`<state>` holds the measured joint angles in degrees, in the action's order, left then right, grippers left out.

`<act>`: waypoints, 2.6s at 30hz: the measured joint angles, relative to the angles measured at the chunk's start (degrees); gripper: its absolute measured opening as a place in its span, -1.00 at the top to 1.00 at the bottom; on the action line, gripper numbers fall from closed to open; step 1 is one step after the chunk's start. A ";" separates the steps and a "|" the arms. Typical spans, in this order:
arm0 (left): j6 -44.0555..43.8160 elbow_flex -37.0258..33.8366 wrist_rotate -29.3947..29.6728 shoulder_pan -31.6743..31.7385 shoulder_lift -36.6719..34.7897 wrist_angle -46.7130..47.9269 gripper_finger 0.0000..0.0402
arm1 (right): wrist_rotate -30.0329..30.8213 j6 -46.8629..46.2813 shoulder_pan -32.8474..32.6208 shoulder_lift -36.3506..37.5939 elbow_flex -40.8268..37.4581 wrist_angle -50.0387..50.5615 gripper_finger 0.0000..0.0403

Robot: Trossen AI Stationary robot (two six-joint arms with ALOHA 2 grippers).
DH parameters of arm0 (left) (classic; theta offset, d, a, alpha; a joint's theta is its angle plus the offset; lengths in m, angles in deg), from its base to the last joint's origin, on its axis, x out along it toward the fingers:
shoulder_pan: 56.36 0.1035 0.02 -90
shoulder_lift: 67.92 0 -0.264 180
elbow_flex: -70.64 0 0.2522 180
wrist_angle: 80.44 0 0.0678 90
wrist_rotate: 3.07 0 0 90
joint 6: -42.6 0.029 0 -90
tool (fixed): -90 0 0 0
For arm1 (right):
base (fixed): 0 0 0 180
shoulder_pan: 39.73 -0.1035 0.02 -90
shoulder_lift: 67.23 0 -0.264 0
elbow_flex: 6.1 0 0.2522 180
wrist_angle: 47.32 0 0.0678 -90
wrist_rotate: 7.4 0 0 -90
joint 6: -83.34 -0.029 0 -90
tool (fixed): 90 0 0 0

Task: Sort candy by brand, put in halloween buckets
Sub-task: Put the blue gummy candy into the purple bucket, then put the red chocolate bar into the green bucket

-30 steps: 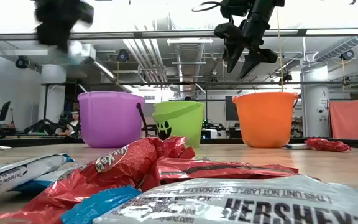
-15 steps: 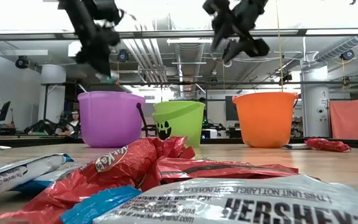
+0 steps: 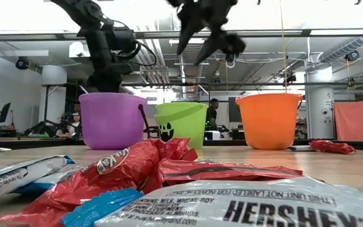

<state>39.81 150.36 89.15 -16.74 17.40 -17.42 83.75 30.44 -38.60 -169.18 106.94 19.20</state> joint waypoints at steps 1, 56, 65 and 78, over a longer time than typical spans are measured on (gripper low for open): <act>-0.15 0.00 0.02 0.00 0.16 0.12 0.71 | 0.02 0.09 -0.26 -1.56 0.60 -0.09 -0.01; -47.93 -8.44 -2.79 -42.22 -28.78 24.74 0.48 | -6.45 26.41 5.90 -2.41 13.28 3.63 0.96; -56.03 -12.36 1.54 -48.50 -31.96 21.41 0.48 | -9.61 22.70 3.34 -2.33 -0.06 13.97 0.70; -61.57 -12.09 -0.21 -48.80 -31.72 21.44 0.48 | -6.84 11.07 -2.67 -2.36 -23.70 -16.10 -0.04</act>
<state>-21.75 138.27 88.93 -65.54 -14.32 4.02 76.91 41.51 -41.26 -171.54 83.24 3.09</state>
